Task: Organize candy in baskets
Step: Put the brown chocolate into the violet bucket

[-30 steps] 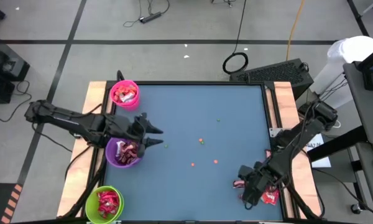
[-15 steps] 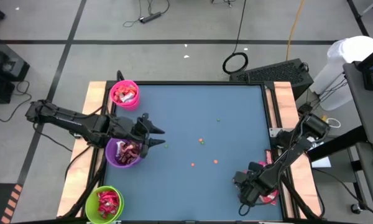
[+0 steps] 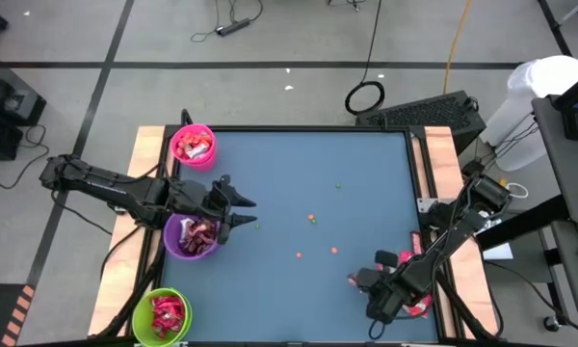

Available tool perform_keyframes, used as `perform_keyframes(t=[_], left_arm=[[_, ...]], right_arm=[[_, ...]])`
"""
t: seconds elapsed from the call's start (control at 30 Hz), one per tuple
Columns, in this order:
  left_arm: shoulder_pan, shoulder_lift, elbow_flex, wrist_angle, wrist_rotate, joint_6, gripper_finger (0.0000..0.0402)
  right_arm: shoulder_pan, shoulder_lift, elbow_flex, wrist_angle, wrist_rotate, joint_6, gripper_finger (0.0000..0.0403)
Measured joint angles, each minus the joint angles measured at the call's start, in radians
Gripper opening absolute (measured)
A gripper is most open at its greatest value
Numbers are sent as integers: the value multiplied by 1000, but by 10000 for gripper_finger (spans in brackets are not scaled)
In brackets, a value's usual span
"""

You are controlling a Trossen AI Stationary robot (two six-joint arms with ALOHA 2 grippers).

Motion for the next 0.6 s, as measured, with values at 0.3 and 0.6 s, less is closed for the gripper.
perform_keyframes(t=[0.3,0.6], left_arm=[[-61,6,0,36,5,0,196],[-258,31,1,32,-122,-24,196]], right_arm=[[-76,0,23,283,263,-263,29],[-190,0,23,667,392,-669,31]])
